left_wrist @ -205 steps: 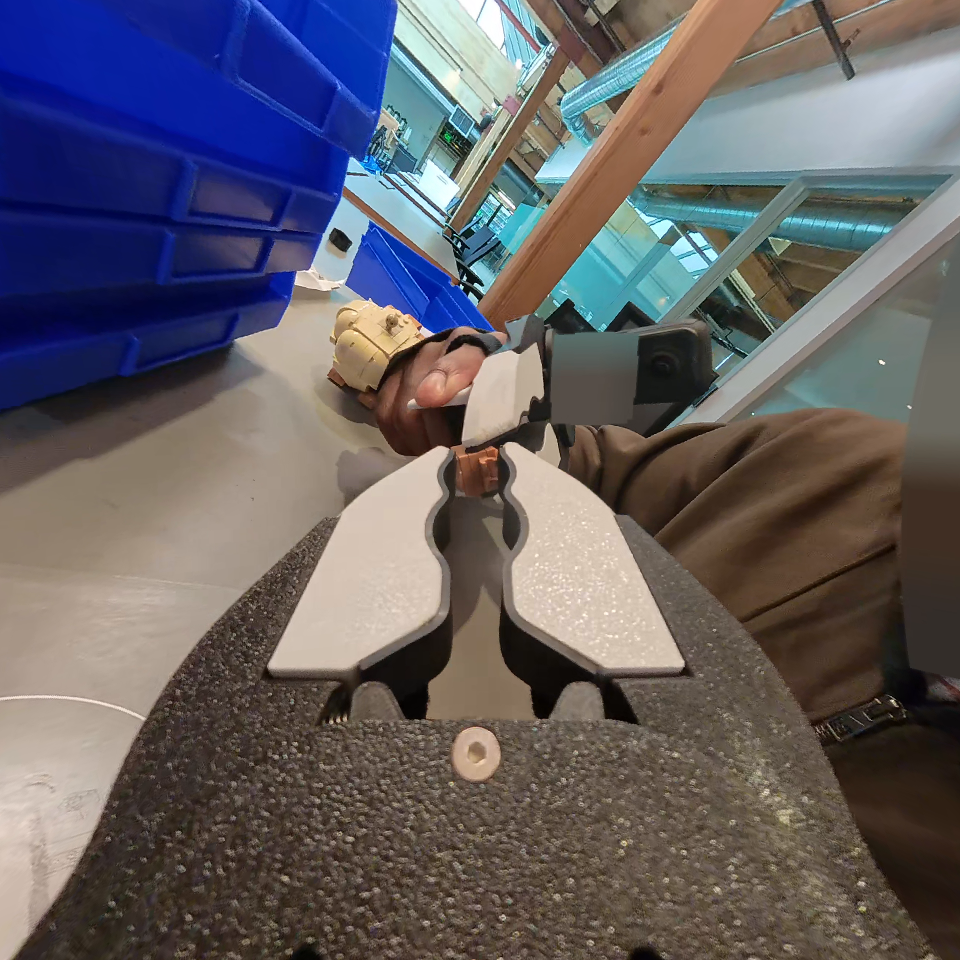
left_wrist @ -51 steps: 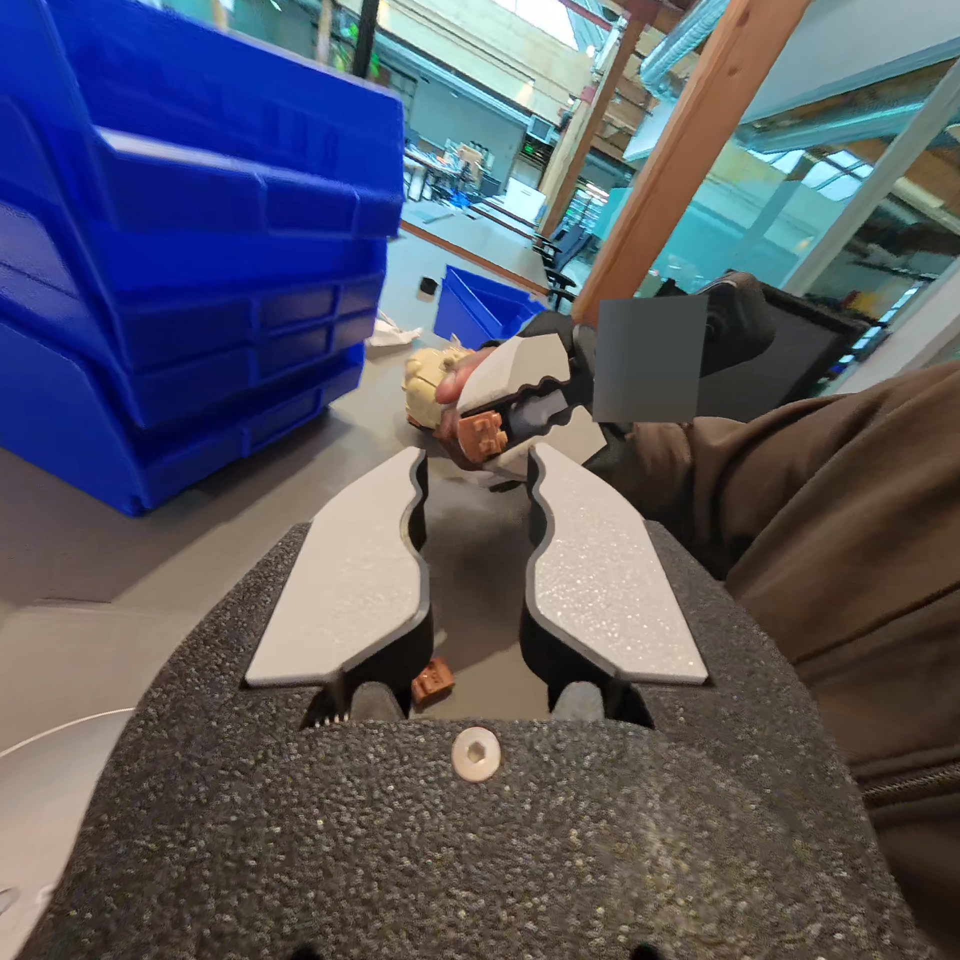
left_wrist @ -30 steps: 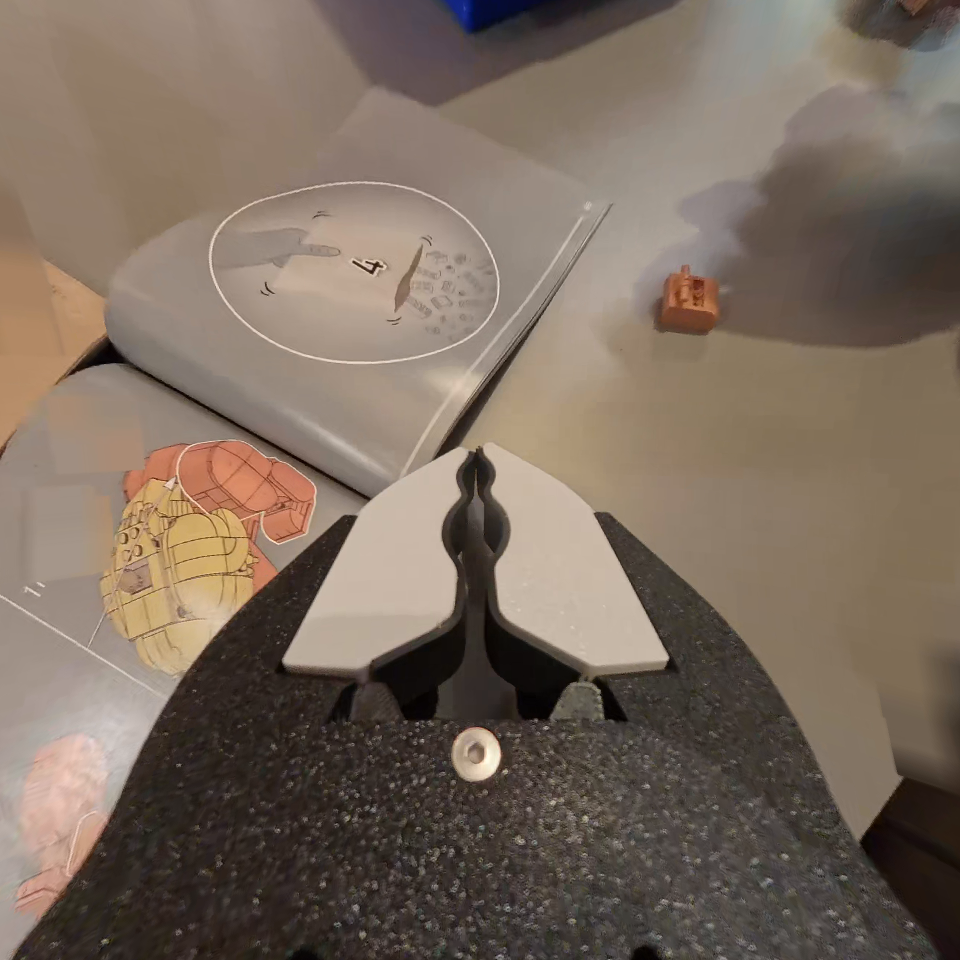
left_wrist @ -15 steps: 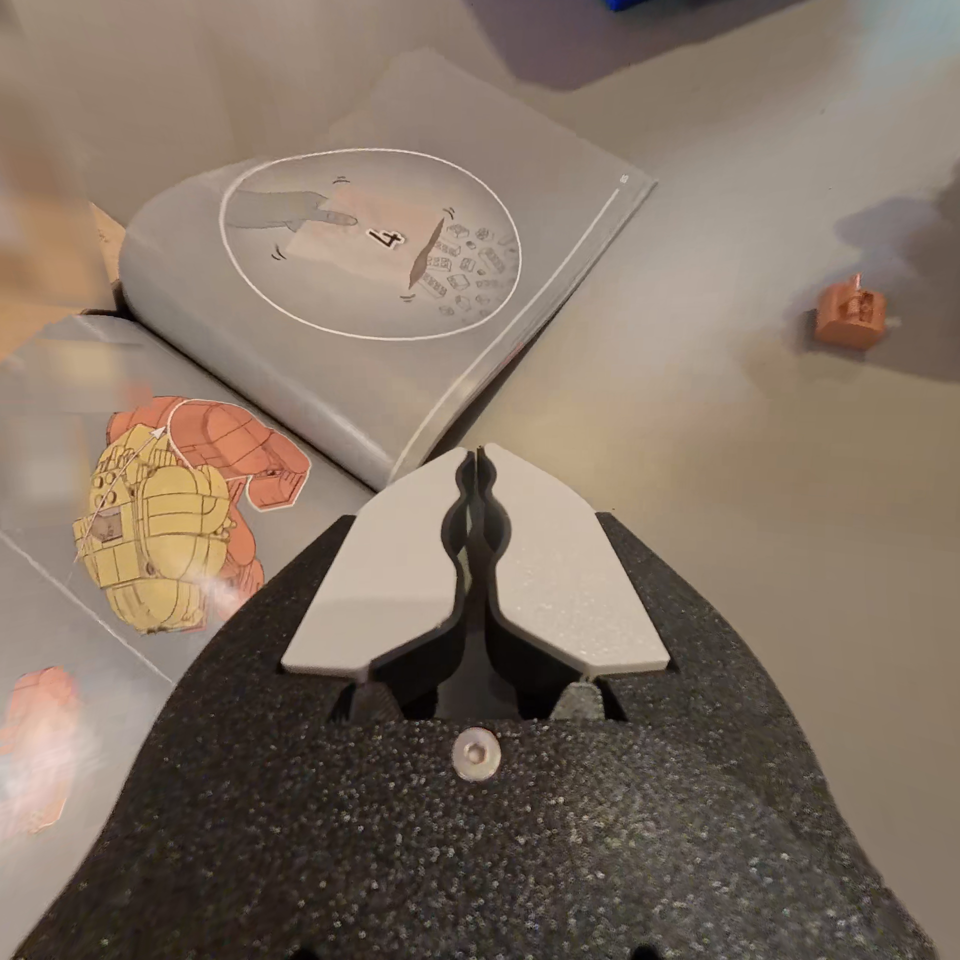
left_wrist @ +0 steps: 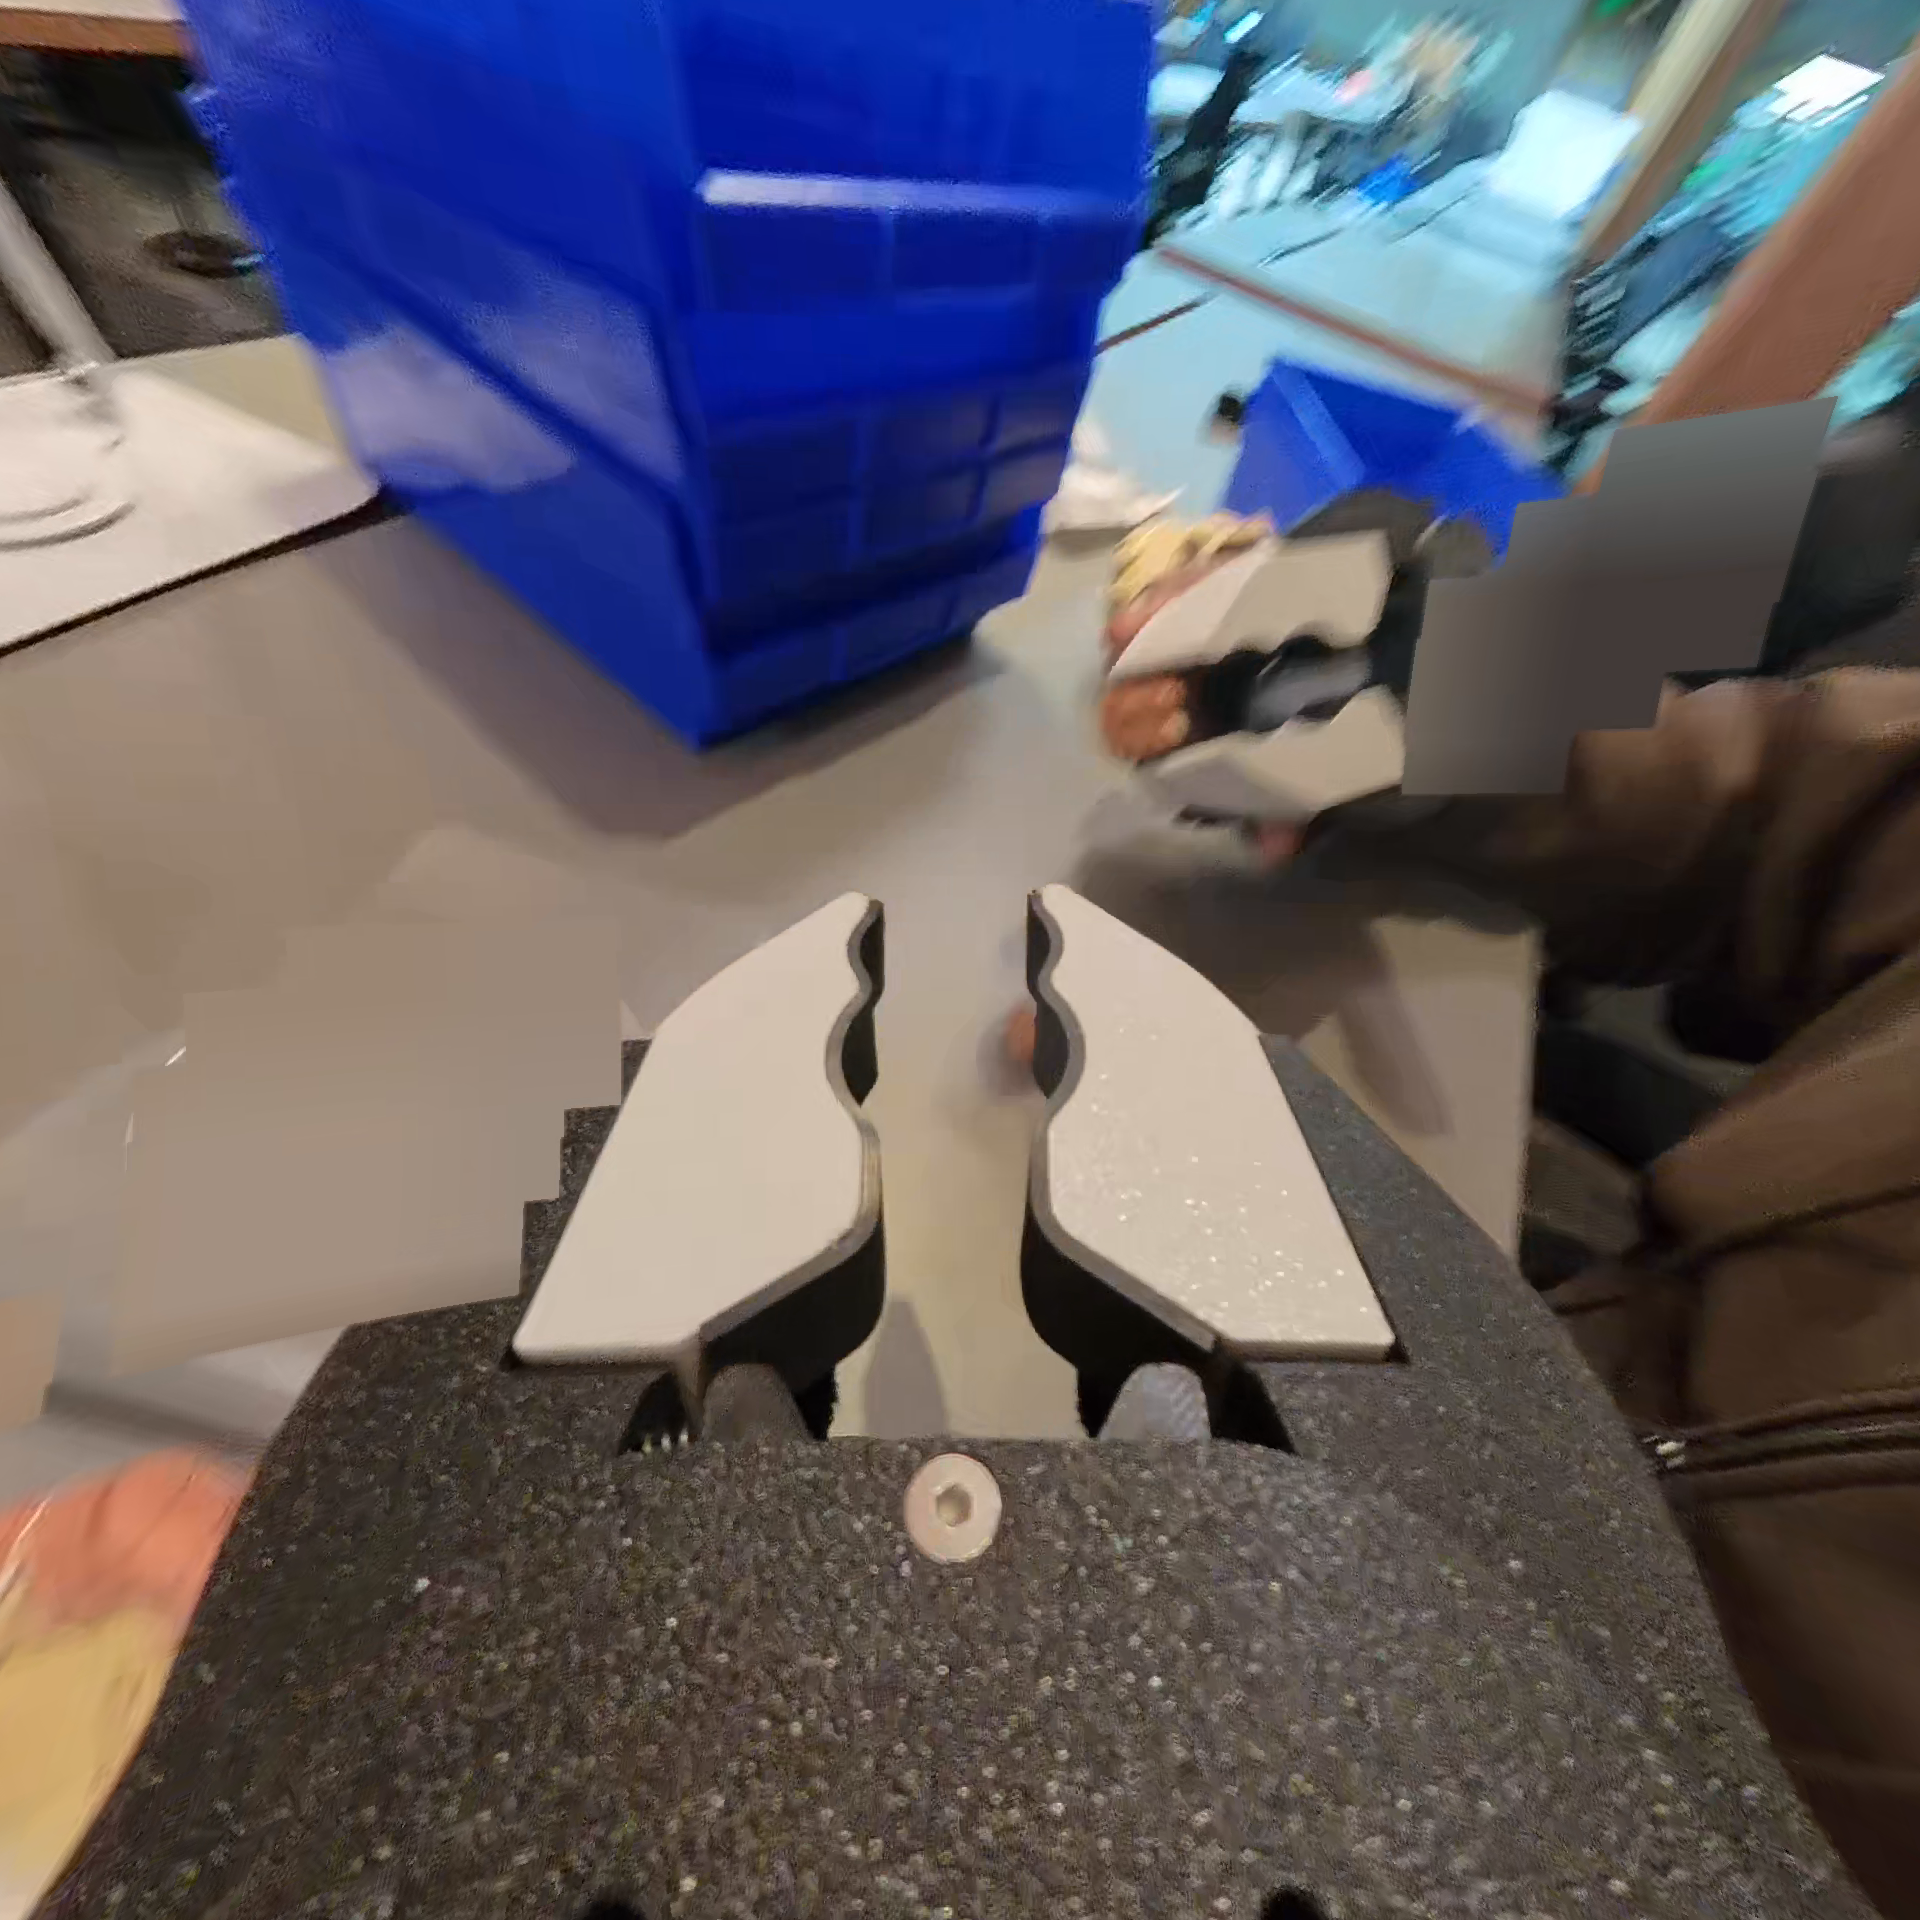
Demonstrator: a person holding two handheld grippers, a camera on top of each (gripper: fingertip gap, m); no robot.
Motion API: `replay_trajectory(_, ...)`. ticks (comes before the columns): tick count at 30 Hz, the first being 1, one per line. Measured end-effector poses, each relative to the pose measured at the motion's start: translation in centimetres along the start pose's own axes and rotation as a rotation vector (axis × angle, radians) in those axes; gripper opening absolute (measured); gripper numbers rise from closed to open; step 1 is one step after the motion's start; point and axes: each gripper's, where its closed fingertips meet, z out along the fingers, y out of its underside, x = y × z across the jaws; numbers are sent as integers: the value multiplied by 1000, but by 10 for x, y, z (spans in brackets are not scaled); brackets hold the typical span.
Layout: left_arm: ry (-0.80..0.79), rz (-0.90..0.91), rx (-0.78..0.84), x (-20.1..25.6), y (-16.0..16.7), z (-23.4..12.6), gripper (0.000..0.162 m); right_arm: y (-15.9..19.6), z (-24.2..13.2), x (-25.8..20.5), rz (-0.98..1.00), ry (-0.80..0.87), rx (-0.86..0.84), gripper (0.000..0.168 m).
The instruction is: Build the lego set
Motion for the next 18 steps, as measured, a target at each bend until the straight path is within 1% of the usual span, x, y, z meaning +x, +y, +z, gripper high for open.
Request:
replay_trajectory(2,109,-22,71,5,-26,13,31,-1,2,2,-38,29,17,17)
replay_trajectory(4,174,-14,141,-2,-50,26,35,-1,5,6,-74,62,34,17)
replay_trajectory(6,249,-14,204,-9,-65,40,38,1,9,10,-102,92,39,17)
replay_trajectory(8,322,-37,272,-13,-72,50,40,6,13,11,-142,116,34,17)
replay_trajectory(10,354,-101,330,-17,-69,56,40,11,16,8,-201,137,25,17)
replay_trajectory(12,384,-139,348,-15,-58,57,39,14,17,9,-250,173,13,17)
replay_trajectory(15,376,-114,324,-11,-43,60,39,14,17,8,-276,195,-3,17)
replay_trajectory(18,375,-27,277,0,-35,65,39,12,14,10,-279,208,0,17)
